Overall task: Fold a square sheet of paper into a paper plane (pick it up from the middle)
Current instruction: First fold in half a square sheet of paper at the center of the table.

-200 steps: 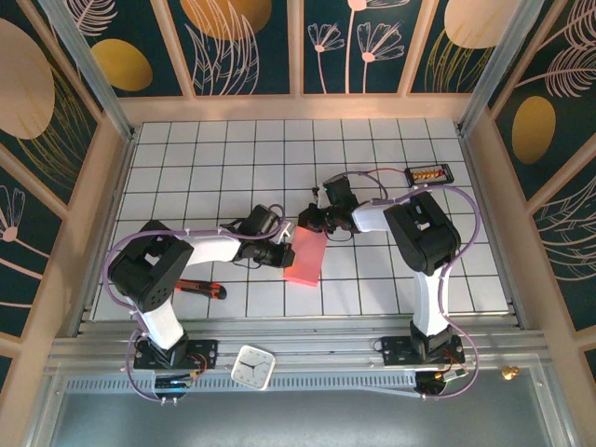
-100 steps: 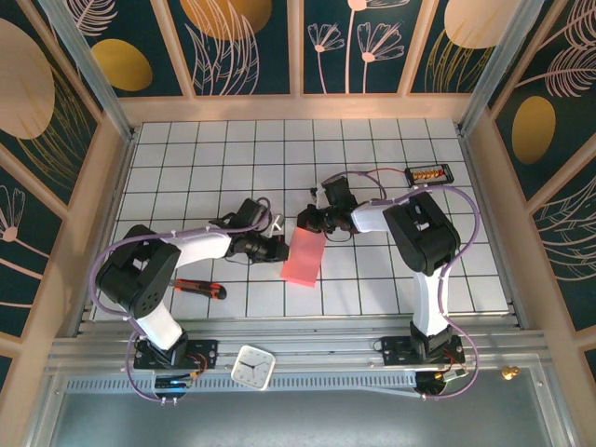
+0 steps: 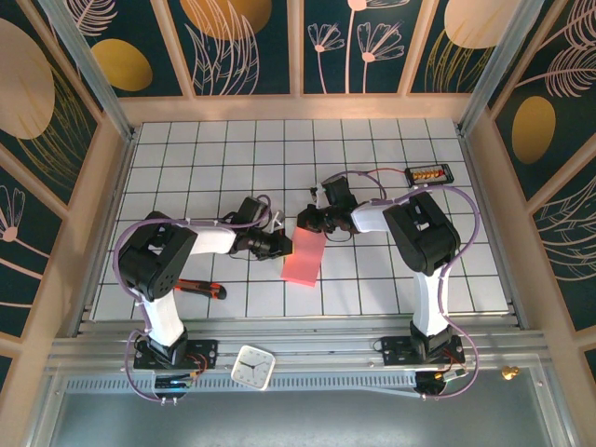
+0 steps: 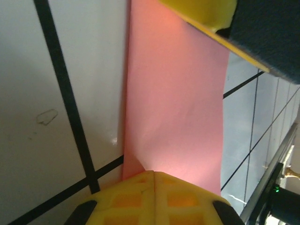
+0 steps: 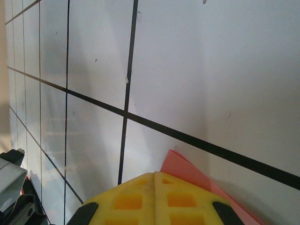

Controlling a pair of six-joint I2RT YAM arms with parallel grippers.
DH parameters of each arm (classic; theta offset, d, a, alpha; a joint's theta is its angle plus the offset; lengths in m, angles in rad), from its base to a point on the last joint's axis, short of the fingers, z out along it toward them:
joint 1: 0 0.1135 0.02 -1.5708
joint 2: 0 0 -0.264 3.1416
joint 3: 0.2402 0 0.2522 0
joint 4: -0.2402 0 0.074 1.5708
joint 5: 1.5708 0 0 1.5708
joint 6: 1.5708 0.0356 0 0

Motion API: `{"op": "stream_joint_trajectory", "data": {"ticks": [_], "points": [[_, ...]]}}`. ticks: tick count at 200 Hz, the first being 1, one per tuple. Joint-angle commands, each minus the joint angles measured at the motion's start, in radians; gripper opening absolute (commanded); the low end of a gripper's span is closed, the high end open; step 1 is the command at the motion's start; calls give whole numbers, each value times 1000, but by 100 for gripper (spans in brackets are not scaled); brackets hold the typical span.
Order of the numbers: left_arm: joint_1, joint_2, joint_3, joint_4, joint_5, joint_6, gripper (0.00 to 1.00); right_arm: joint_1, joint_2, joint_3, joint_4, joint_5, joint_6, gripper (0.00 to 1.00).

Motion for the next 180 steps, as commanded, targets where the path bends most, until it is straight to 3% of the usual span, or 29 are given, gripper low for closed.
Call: {"op": "stream_joint_trajectory", "data": {"ticks": [1,60,123,180], "points": [[9,7,13,64,43,-33,0,-3,54,-31,-44,79,-30,0],[15,23,-2,-19,4,6,0,-3,52,-34,-53,85,-34,0],[15,-1,-66,-162,21,103,0,-3,60,-31,-62,93,-34,0],[-6,-30,-124,-192,65,135,0,-3,75,-20,-72,96,-32,0]]}}
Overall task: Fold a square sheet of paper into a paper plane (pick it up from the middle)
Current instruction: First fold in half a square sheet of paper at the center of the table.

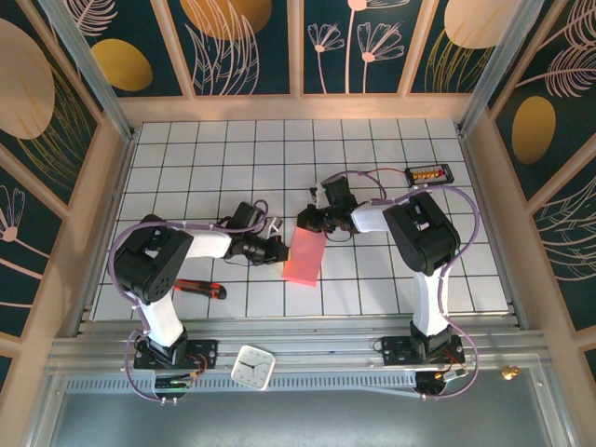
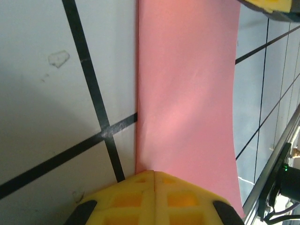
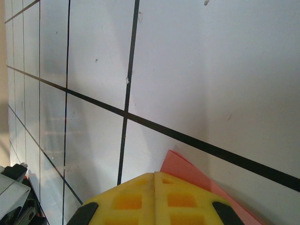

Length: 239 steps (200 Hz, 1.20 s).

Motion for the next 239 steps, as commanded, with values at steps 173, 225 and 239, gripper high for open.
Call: {"op": "stream_joint_trajectory", "data": {"ticks": [173,225,239], "points": [[-66,-121,-238,-164,60,-35,0,-5,70,-25,-75,109,-28,0],[-72,-150,-244,-241,28,-7,0,-5,71,-25,-73,110,-27,0],[-72,-162,-236,-265,22,-2,0,-5,70,-26,-70,109,-25,0]]}}
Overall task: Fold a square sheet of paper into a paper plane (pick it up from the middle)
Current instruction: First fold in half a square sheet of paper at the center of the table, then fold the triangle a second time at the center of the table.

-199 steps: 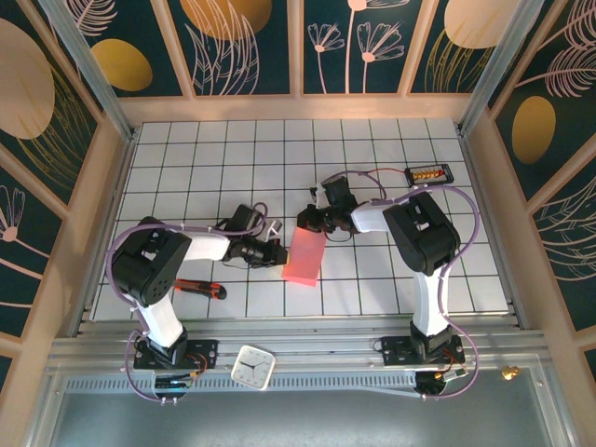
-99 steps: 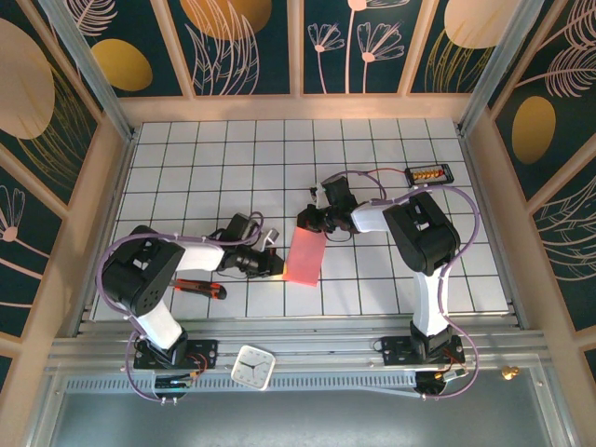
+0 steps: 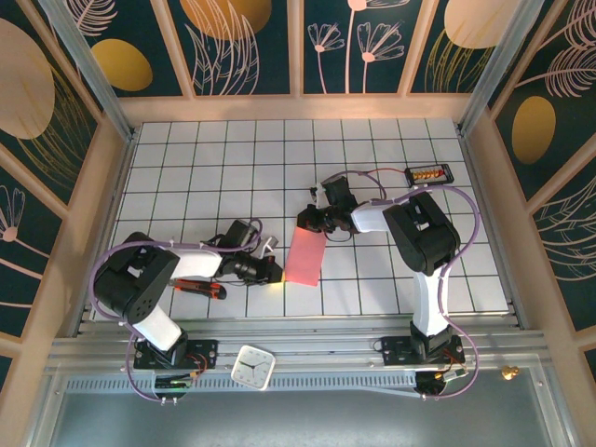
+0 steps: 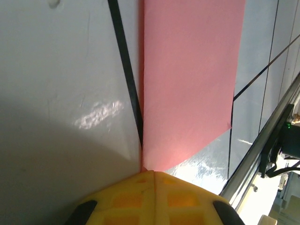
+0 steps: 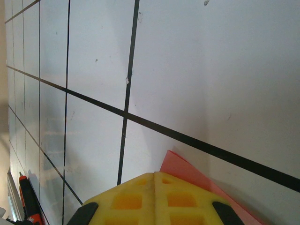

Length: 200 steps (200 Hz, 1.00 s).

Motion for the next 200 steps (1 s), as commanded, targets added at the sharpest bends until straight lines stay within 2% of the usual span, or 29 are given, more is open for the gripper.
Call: {"op": "stream_joint_trajectory", "data": {"ticks": [1,30,68,100,117,140,165,200], "points": [[-21,-2,-44,-243,-14,13,0,-4,71,-26,-71,108,-27,0],[-22,-67,-5,-225,8,7,0,-4,71,-26,-66,102,-29,0],[7,-169,13,28,53,-136,2,-4,41,-10,-31,25,-54,0],[23,-180,35,56,-88,-160,14,-6,-44,42,-34,-74,-89,0],[23,-169,37,47,-165,-177,17,-14,-121,28,-61,-87,-112,5],[20,-103,45,63,-176,-203,20,-41,-248,-67,-115,-46,-129,11],[0,-42,52,89,-141,-217,19,-56,-355,-168,-227,94,-126,13],[-26,-10,44,128,-105,-233,15,-56,-339,-229,-209,169,-64,13]]}}
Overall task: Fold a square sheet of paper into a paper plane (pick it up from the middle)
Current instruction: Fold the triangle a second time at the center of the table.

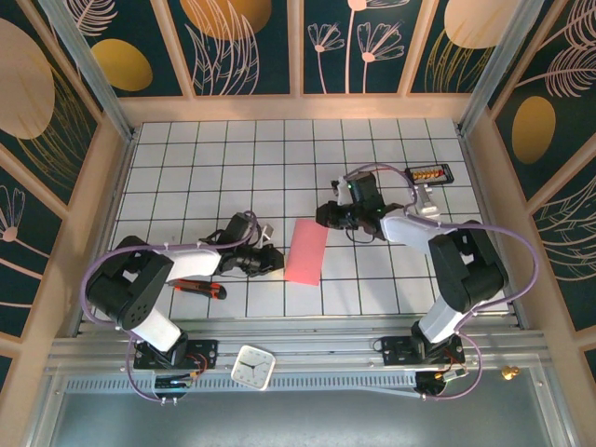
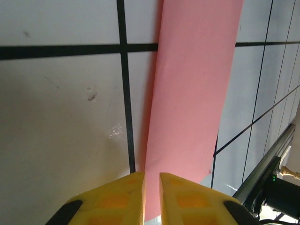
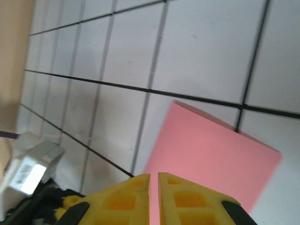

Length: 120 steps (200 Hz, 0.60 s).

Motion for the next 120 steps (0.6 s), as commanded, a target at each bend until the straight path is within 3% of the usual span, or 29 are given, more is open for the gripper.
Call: {"op": "stream_joint_trajectory", "data": {"ticks": [1,93,120], "points": [[-18,23,9,58,37,-32,14,3,43,-41,-53,90,35,13],[-65,40,-18,190,160,-89,19,4,267,137,-4,70,-15,12],[-63,-12,27,45,50,0,24,-6,257,162,-38,70,-44,12]]}}
